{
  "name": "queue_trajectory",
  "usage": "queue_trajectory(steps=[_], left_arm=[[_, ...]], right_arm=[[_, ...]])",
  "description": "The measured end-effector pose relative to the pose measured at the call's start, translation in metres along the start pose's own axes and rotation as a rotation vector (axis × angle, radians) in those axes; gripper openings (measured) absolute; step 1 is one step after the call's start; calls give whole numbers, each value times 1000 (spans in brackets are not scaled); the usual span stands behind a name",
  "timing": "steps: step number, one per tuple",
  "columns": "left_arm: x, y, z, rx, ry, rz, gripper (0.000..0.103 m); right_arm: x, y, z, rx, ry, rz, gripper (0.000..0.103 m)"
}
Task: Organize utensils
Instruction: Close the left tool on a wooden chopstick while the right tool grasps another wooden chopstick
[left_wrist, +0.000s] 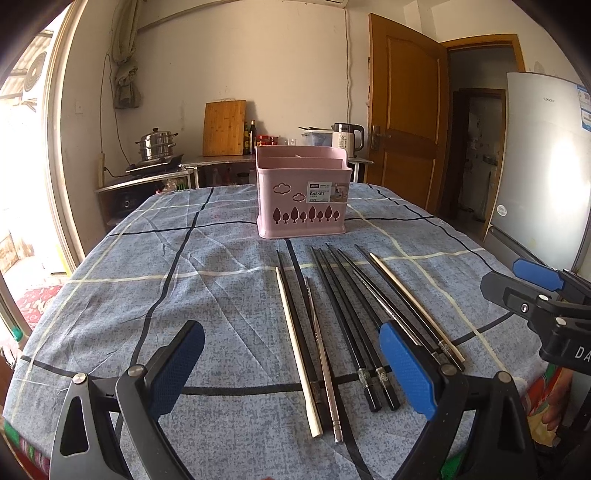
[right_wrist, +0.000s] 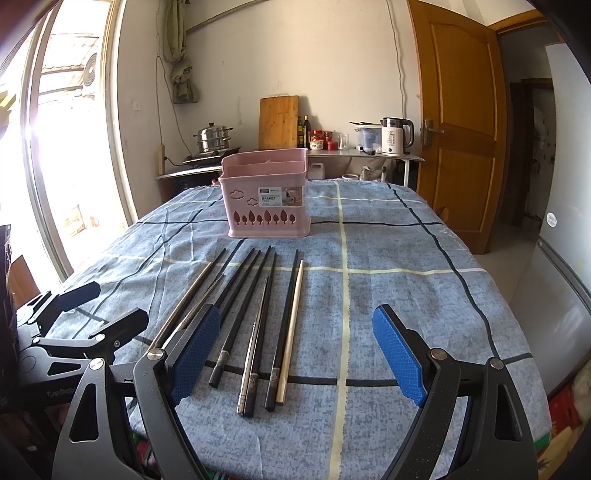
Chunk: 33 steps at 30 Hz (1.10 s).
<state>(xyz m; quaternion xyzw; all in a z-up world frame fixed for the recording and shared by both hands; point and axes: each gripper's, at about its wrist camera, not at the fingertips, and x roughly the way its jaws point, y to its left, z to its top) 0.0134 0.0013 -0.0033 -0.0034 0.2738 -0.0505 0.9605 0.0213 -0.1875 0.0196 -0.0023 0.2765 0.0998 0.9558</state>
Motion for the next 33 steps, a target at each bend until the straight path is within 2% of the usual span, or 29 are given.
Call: queue_trajectory(steps=[4,8,11,14,16,18,21,25,29,33], left_arm=[[17,4,6,3,25,-2,97],[41,11,14,-2,85,22,97],[59,19,23,-11,130,48,90],[79,29,31,-30,188,69,89],[92,34,34,-50,234,67,85],[105,38,36,-58,269,65,70],[120,44,38,-88,320,47,60],[132,53,42,-134,340,20,59],[137,58,47,-154,345,13,59],[145,60,51,-170,355,7,59]], right_arm=[[8,1,8,-8,1,-1,85],[24,0,18,-12,23,-12,85],[36,0,24,-25,41,-21,85],[50,-3,31,-27,63,-20,85],[61,-4,34,-29,85,-20,84],[71,-4,37,-32,110,-19,83],[89,-5,40,-40,161,-17,73],[111,-8,42,-33,228,-18,54],[130,-14,41,-11,279,-19,44],[146,-18,41,7,322,-14,38]])
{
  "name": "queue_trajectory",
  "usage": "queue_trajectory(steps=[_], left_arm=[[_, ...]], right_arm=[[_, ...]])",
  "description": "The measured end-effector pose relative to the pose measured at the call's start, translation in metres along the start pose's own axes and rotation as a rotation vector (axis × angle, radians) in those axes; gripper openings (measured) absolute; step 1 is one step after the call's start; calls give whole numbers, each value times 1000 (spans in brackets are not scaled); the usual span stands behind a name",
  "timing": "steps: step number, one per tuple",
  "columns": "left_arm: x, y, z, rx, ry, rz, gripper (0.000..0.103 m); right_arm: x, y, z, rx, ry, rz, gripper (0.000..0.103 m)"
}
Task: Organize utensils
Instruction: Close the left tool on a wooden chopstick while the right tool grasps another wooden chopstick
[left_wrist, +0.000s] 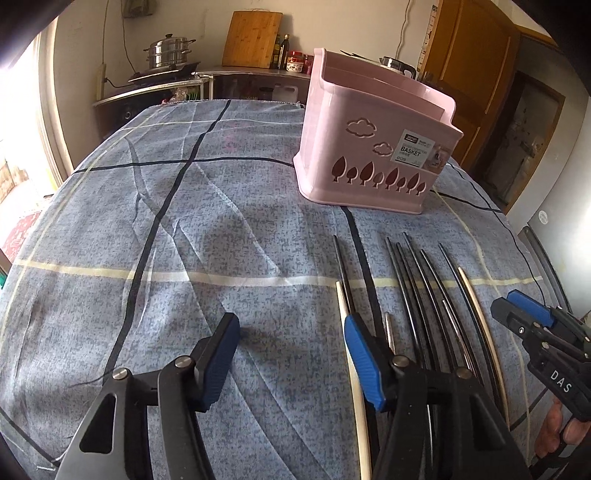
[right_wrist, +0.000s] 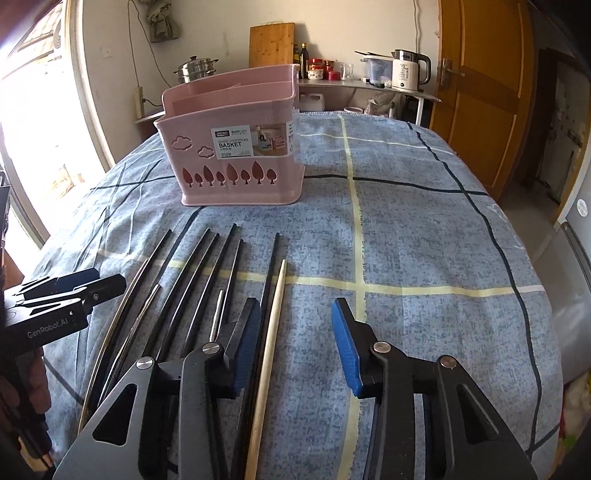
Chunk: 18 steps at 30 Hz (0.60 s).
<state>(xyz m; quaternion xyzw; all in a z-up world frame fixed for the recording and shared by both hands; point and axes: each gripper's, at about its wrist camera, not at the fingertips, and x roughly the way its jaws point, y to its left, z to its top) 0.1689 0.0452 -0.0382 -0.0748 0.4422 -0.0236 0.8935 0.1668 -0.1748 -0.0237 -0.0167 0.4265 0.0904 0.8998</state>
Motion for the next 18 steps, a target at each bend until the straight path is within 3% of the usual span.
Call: queue_trajectory(steps=[18], left_arm=[[26,-23,21,99,17,91,59]], right_arm=[[24,-3,9,21,65,6,36]])
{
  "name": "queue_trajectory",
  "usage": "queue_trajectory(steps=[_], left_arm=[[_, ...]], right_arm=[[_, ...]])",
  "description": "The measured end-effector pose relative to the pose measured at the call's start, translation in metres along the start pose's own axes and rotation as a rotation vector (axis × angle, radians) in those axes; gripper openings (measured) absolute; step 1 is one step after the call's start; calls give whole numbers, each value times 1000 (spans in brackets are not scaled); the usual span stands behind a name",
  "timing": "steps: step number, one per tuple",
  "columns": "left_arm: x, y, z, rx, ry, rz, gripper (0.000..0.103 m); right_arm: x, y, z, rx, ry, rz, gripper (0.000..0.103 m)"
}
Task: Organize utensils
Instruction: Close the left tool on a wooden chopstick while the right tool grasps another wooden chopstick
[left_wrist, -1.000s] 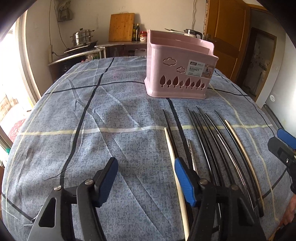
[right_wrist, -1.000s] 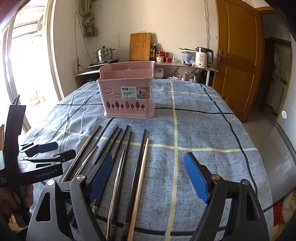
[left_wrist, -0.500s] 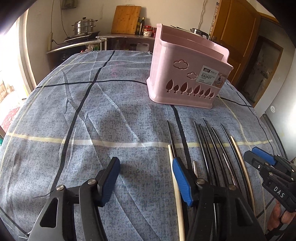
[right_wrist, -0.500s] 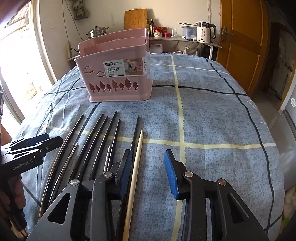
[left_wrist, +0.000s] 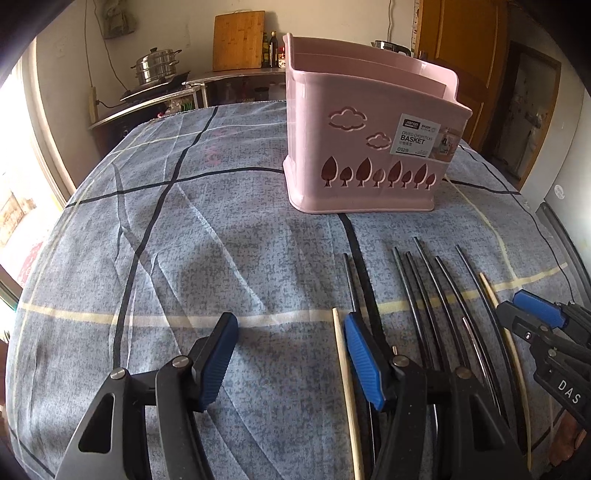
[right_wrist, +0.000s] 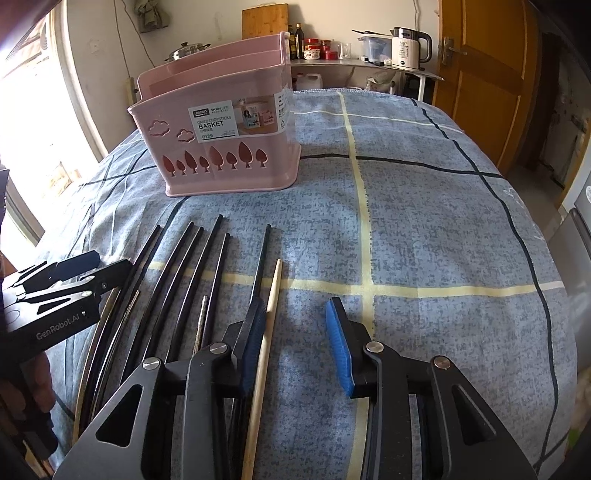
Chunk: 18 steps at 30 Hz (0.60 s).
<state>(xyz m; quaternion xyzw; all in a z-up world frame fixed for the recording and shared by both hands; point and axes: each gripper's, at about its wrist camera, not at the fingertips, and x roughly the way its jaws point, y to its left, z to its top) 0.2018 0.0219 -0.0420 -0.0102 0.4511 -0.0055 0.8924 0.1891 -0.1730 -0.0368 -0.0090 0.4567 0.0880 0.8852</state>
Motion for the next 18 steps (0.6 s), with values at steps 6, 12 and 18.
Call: queue_trajectory(steps=[6,12,18], left_arm=[[-7,-1,-10,11,4,1,60],[-13,1,-16,14,5,9,47],[-13,5,-11,11,26,7,25]], right_arm=[[1,6,0,-25,9,7,27],[4,5,3,-21,30,28,22],[10,4,14,-30,82,27,22]])
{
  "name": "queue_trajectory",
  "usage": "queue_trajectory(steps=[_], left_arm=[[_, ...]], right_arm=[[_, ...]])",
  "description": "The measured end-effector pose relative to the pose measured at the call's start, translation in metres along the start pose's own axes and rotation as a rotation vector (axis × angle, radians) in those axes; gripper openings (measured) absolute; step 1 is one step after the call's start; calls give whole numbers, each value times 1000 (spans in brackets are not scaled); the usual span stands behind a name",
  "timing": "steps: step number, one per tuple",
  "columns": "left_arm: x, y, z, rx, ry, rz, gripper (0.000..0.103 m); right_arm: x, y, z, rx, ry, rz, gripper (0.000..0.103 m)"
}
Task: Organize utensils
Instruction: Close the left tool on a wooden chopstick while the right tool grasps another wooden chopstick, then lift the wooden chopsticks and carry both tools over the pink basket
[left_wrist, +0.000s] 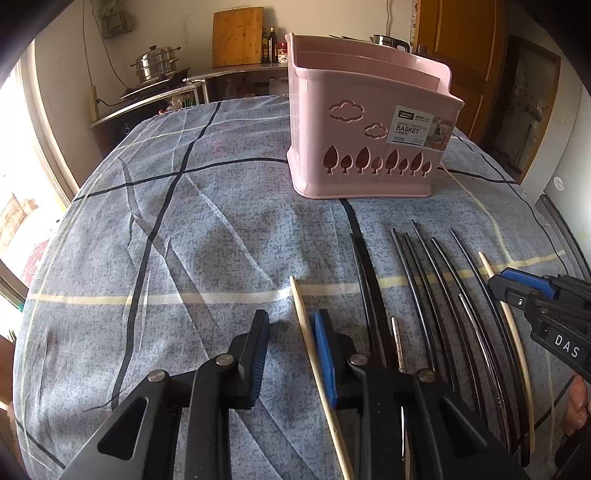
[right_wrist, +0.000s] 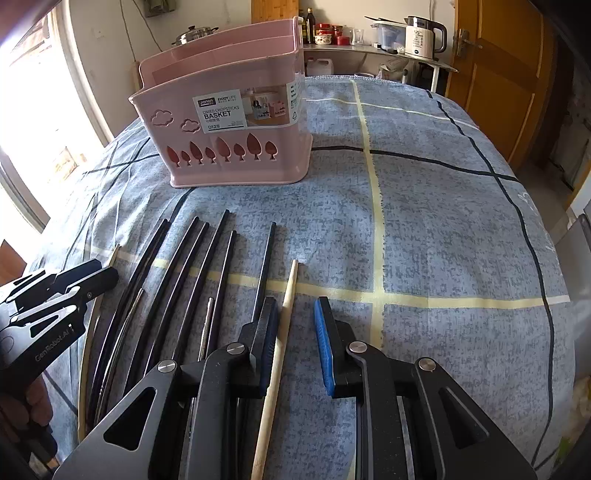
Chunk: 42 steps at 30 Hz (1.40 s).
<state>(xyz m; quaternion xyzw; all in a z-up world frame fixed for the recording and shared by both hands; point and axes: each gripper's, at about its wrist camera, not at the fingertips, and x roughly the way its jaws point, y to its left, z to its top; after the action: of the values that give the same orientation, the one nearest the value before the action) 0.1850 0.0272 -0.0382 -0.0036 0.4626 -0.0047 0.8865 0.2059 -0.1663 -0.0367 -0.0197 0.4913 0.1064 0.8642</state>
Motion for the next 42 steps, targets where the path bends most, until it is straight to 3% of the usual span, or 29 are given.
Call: queue_trajectory(steps=[9,12,18,22,42], left_arm=[[6,6,13,22,58,-57,24],[6,10,16,12,70,-82,13],[5,16,18,-15,94,-140,5],[2,19,20,-32,105,-169,5],[-76,22,82,15,-89,-215,5]], right_arm=[[11,3,19,-18,44,-8,19],[13,0,22,-1,54,14,7],[9,-7,20,31,52,50,6],[0,-10,21,38,36,73,6],[-71,-16,55,33,-162,101,5]])
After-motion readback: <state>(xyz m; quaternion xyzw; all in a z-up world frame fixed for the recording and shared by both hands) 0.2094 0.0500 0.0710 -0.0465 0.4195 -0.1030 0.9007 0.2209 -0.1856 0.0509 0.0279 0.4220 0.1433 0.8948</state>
